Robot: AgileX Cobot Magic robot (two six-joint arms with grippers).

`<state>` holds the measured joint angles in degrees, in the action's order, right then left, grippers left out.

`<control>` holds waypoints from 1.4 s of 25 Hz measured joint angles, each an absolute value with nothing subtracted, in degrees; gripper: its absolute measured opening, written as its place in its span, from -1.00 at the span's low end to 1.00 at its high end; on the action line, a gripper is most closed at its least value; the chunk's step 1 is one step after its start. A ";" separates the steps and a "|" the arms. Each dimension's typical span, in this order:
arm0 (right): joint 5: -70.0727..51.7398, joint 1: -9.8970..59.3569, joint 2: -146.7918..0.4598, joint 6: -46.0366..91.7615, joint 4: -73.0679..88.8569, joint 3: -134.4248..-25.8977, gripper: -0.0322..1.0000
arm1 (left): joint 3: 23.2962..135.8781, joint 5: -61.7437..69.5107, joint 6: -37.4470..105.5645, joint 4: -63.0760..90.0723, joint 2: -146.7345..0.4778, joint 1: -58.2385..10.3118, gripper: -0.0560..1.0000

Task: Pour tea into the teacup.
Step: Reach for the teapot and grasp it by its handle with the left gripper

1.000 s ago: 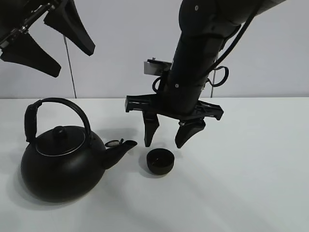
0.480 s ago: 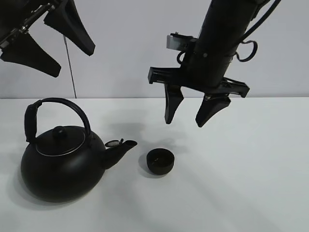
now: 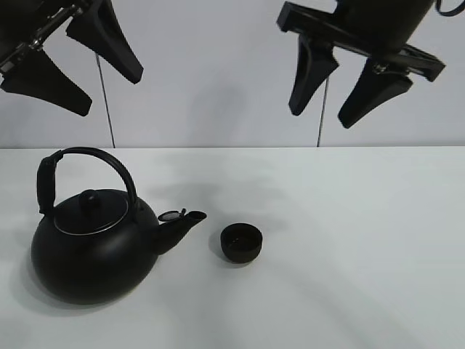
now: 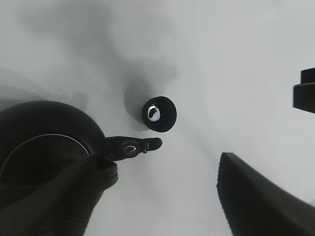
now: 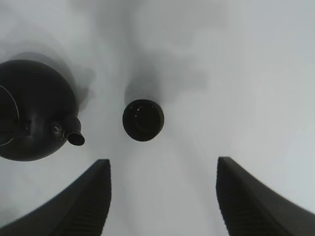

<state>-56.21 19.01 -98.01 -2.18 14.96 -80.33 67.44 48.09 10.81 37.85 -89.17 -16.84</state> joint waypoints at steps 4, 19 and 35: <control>-57.51 14.68 -92.33 0.00 16.03 -76.20 -0.10 | 67.44 48.03 10.81 37.85 -89.17 -16.84 0.05; -59.53 6.60 -81.60 2.83 17.32 -68.75 -0.10 | 67.44 48.03 10.81 37.85 -89.17 -16.84 0.05; -58.69 6.60 -81.60 2.83 22.17 -68.75 -0.10 | 67.44 48.03 10.81 37.85 -89.17 -16.84 0.05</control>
